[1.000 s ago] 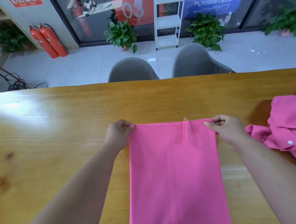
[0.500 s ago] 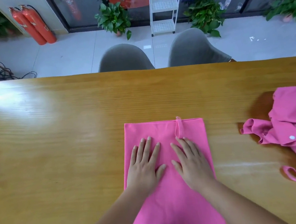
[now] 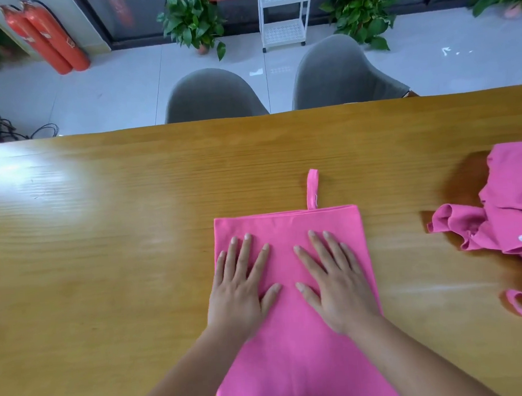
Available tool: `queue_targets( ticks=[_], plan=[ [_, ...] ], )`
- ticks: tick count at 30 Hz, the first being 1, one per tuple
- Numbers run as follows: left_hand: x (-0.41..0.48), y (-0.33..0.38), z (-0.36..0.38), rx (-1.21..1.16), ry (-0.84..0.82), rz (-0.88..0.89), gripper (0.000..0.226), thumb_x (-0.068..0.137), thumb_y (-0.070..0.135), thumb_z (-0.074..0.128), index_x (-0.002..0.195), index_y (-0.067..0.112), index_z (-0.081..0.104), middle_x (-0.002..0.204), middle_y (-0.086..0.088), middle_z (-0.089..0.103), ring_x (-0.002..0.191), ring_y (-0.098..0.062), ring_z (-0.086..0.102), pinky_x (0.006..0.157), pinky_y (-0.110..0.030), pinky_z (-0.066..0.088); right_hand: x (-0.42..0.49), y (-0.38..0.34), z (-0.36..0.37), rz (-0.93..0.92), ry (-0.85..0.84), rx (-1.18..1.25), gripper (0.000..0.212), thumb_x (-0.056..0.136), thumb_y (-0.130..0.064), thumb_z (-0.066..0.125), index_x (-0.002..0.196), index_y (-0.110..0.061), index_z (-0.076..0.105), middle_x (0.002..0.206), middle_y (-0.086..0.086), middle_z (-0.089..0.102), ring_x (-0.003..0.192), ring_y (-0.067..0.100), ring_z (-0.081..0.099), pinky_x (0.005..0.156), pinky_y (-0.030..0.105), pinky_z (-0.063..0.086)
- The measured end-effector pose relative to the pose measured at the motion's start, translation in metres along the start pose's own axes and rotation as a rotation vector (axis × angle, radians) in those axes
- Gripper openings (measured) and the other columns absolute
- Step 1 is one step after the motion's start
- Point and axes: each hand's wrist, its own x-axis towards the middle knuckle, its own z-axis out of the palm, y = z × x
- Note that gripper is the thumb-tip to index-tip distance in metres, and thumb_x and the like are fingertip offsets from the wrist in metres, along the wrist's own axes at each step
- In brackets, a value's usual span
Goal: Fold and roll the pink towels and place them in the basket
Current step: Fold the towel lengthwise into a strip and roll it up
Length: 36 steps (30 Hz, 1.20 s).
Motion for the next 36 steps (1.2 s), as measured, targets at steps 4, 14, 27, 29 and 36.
queue_targets(
  ticks=[4,14,27,29,36],
  plan=[
    [0.013,-0.023,-0.008,0.033,-0.029,0.007,0.090,0.099,0.082,0.031,0.169,0.034,-0.001,0.177,-0.004,-0.013,0.162,-0.028,-0.017,0.132,-0.052,0.008,0.016,0.022,-0.002,0.116,0.021,0.005,0.079,0.103,-0.073,0.028,0.168,-0.037,0.001,0.176,0.001,-0.014,0.162,0.025,-0.015,0.131,0.051,0.011],
    [0.007,0.029,-0.013,-0.045,-0.022,-0.129,0.079,0.107,0.056,0.023,0.169,0.013,0.000,0.174,-0.016,-0.016,0.160,-0.033,-0.022,0.131,-0.054,0.003,0.009,-0.014,-0.008,0.222,0.028,0.014,0.075,0.107,-0.058,0.027,0.168,-0.029,-0.005,0.174,0.011,-0.019,0.161,0.033,-0.017,0.131,0.055,0.008],
    [-0.047,-0.001,0.010,0.008,-0.097,0.023,0.085,0.105,0.064,0.027,0.169,0.016,-0.003,0.176,-0.005,-0.015,0.162,-0.026,-0.018,0.132,-0.048,0.004,-0.043,0.006,0.014,0.129,-0.041,-0.016,0.078,0.103,-0.071,0.020,0.168,-0.035,-0.005,0.175,0.005,-0.019,0.161,0.026,-0.018,0.131,0.051,0.009],
    [-0.020,0.004,-0.004,0.027,-0.140,-0.032,0.087,0.103,0.058,0.028,0.168,0.014,-0.007,0.175,-0.008,-0.020,0.161,-0.028,-0.021,0.132,-0.049,0.000,-0.017,0.012,0.002,0.148,-0.078,-0.036,0.077,0.104,-0.068,0.020,0.168,-0.033,-0.004,0.174,0.007,-0.020,0.161,0.027,-0.017,0.131,0.050,0.006],
    [-0.073,0.026,0.009,-0.048,-0.049,0.078,0.077,0.108,0.058,0.031,0.170,0.020,0.004,0.177,-0.006,-0.008,0.163,-0.026,-0.013,0.132,-0.050,0.010,-0.071,-0.038,0.020,0.107,-0.015,0.002,0.073,0.107,-0.064,0.022,0.169,-0.031,0.003,0.176,0.005,-0.010,0.162,0.030,-0.012,0.130,0.054,0.013]
  ],
)
